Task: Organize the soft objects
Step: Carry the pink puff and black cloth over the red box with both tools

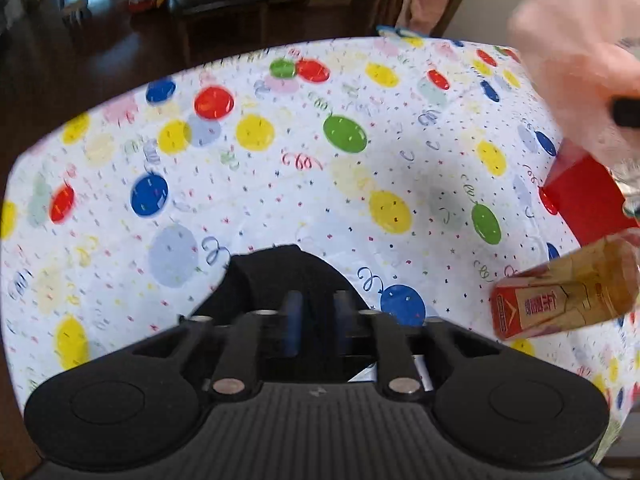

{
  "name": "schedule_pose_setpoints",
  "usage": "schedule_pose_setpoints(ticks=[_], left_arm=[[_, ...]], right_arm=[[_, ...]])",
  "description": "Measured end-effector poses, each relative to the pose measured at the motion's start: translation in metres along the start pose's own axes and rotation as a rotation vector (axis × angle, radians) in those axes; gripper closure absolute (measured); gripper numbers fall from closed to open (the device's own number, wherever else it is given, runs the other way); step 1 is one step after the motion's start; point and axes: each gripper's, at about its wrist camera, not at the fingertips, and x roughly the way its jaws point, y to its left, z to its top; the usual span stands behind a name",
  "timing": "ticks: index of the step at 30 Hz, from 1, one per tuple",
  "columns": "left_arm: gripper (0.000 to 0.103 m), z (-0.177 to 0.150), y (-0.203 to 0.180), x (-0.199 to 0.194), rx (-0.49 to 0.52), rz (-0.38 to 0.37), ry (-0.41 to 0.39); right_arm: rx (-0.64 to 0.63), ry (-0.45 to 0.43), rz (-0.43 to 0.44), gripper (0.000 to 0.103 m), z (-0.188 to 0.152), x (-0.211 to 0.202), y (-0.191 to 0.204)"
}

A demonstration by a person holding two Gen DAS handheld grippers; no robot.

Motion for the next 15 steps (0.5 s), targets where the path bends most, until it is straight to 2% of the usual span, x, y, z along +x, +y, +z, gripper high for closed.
schedule_pose_setpoints(ticks=[1, 2, 3, 9, 15], left_arm=[[0.033, 0.001, 0.002, 0.004, -0.015, -0.001, 0.000], [0.022, 0.001, 0.004, 0.007, -0.026, 0.000, 0.000], [0.018, 0.002, 0.005, 0.011, -0.035, 0.000, 0.000], [0.018, 0.009, 0.002, 0.042, -0.090, 0.040, 0.042], [0.018, 0.008, -0.013, 0.067, -0.099, 0.139, 0.068]], right_arm=[[0.006, -0.003, -0.005, 0.089, -0.001, -0.004, -0.005], [0.010, -0.005, -0.010, 0.089, -0.002, -0.006, -0.009], [0.017, -0.007, -0.016, 0.089, -0.004, -0.008, -0.014], [0.059, -0.005, -0.043, 0.089, -0.013, -0.010, -0.038], [0.087, 0.004, -0.057, 0.089, -0.022, -0.007, -0.053]])
